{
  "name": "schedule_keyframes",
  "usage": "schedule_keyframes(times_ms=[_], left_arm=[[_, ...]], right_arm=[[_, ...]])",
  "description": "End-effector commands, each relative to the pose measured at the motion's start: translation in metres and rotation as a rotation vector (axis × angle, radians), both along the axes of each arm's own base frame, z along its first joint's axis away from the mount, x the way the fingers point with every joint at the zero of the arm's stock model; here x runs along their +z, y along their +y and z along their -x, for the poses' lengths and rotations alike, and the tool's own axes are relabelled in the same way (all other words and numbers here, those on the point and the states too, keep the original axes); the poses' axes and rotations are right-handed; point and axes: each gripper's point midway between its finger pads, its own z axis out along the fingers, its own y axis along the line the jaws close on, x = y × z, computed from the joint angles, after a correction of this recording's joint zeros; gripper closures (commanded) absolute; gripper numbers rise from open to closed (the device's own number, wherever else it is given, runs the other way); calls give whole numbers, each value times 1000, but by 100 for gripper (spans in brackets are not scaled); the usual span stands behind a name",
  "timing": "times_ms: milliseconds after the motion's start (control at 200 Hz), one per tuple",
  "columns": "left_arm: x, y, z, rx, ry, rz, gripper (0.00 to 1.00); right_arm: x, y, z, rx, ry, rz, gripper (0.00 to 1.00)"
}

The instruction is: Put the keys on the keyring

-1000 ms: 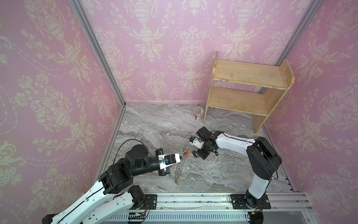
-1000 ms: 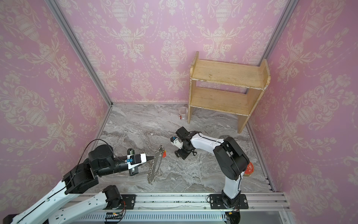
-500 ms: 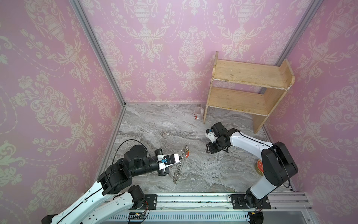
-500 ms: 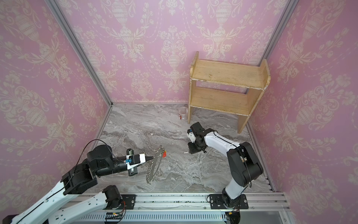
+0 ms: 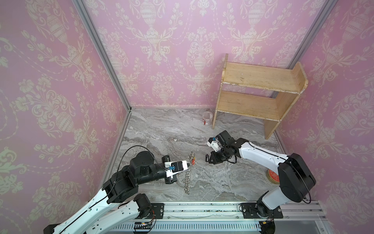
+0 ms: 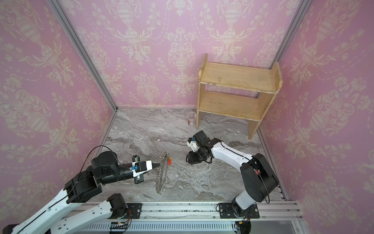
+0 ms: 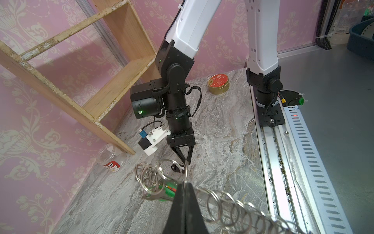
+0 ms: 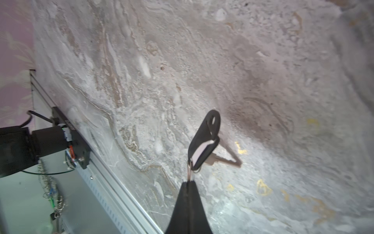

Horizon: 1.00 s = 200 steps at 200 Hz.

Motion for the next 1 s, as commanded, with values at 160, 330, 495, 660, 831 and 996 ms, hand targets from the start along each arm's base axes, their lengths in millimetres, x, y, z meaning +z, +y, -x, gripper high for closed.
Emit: schedule_keyframes(times_ms=[160,330,495,660,831,996], left_arm=[[20,1,0,5,-31,49,100],[20,4,1,12,-31,47,100],[19,5,1,15,-29,39,100],[19,4,1,13,-29,41,100],[19,4,1,13,-23,46,100],[20,7,3,18,-15,44,100]], right_arm=[[-5,8,-10,-83,75,-96,100],[-48,-39,-18,-173,102,107,90],[-40,-78,-26,-234,-11,284,64],[-10,-73,-28,-114,-153,354,58],[0,-32,-12,353,-273,489,55],[-20,-39,-5,553,-254,571,55]])
